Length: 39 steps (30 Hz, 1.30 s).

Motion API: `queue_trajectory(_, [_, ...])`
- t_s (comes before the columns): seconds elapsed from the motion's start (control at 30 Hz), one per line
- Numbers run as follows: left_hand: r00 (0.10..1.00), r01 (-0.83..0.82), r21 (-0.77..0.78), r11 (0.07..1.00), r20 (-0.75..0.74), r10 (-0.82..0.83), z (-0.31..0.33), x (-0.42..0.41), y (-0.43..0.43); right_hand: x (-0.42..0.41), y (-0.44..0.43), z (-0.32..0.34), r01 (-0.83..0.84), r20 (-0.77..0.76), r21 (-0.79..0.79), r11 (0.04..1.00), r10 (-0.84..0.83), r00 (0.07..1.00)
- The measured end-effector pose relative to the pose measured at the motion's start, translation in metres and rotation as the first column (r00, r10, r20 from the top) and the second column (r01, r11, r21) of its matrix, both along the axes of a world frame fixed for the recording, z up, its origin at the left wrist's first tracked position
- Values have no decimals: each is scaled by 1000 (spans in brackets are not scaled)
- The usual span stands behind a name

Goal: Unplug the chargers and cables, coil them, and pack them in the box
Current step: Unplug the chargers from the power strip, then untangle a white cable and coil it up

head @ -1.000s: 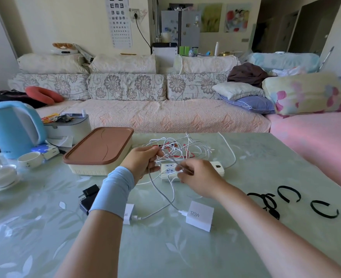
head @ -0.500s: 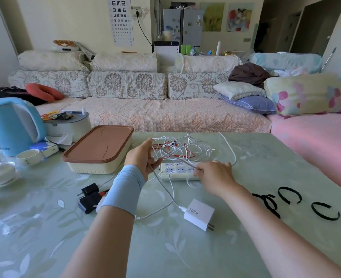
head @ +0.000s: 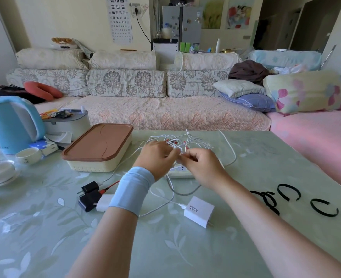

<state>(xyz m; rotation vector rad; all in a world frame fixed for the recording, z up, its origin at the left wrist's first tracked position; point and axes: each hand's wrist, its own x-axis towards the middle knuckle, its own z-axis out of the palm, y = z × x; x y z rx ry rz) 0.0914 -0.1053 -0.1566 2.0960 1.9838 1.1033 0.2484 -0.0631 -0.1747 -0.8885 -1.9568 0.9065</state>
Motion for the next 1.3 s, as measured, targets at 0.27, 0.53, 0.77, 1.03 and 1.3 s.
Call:
queue_trajectory(0.27, [859,-197,151,969,502,97,14,-11,-5,15,-9,-7,-135,505,-451,882,377,776])
queue_trajectory(0.53, [831,-547,142,825,-29,556,-3,-49,-8,5,0,-8,-43,43,-397,917,65,997])
queue_trajectory(0.77, [996,81,-54,995,-42,-83,-6,17,-3,-4,-1,-19,-17,258,-268,963,89,962])
queue_trajectory(1.03, [970,115,27,993,-220,-106,-15,70,19,72,13,-20,270,423,-97,958,-206,882])
queue_trajectory(1.3, [859,229,-355,906,-365,-360,-42,196,28,200,25,-35,523,657,191,831,-503,561])
